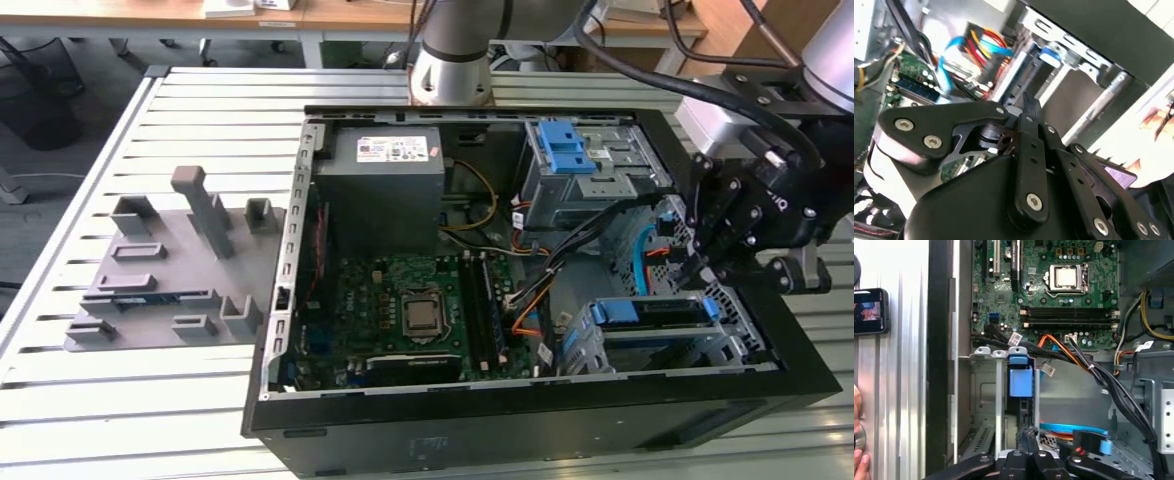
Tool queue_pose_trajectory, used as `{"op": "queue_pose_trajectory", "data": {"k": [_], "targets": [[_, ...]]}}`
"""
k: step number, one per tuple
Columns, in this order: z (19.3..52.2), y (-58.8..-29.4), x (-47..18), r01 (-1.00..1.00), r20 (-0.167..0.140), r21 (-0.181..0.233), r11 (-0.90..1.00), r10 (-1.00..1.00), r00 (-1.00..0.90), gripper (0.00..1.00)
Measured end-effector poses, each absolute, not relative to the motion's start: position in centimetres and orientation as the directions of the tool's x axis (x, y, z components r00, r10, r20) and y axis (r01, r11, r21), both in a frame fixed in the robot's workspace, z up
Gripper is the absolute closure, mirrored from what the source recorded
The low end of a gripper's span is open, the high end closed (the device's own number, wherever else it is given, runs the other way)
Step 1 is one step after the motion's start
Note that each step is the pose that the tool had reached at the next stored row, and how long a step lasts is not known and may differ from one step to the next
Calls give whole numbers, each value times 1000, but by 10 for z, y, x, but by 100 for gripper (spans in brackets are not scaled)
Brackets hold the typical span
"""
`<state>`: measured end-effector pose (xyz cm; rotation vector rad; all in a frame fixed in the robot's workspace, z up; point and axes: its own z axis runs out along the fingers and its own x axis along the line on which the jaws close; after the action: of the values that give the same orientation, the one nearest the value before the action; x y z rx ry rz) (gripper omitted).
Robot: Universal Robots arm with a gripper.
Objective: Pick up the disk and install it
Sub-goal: 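Insert the first disk wire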
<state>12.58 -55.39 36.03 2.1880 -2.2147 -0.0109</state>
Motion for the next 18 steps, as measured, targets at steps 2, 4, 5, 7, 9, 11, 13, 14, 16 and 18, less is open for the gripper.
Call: {"op": "queue_pose_trajectory", "data": {"k": [2, 4, 5, 7, 9, 11, 13, 14, 16, 18], "targets": [[362, -549, 126, -1000, 15, 22, 12, -1000, -12, 89], [363, -546, 126, -1000, 15, 20, 12, -1000, -12, 89], [363, -545, 126, -1000, 15, 19, 12, -1000, -12, 89], [365, -542, 126, -1000, 15, 17, 14, -1000, -13, 89], [366, -540, 126, -1000, 15, 16, 16, -1000, -16, 89], [367, -538, 126, -1000, 15, 15, 17, -1000, -17, 89], [368, -537, 126, -1000, 15, 15, 18, -1000, -18, 89], [369, -537, 126, -1000, 15, 14, 18, -1000, -18, 89], [370, -536, 127, -1000, 15, 14, 18, -1000, -18, 89], [370, -535, 127, -1000, 15, 13, 19, -1000, -18, 89]]}}
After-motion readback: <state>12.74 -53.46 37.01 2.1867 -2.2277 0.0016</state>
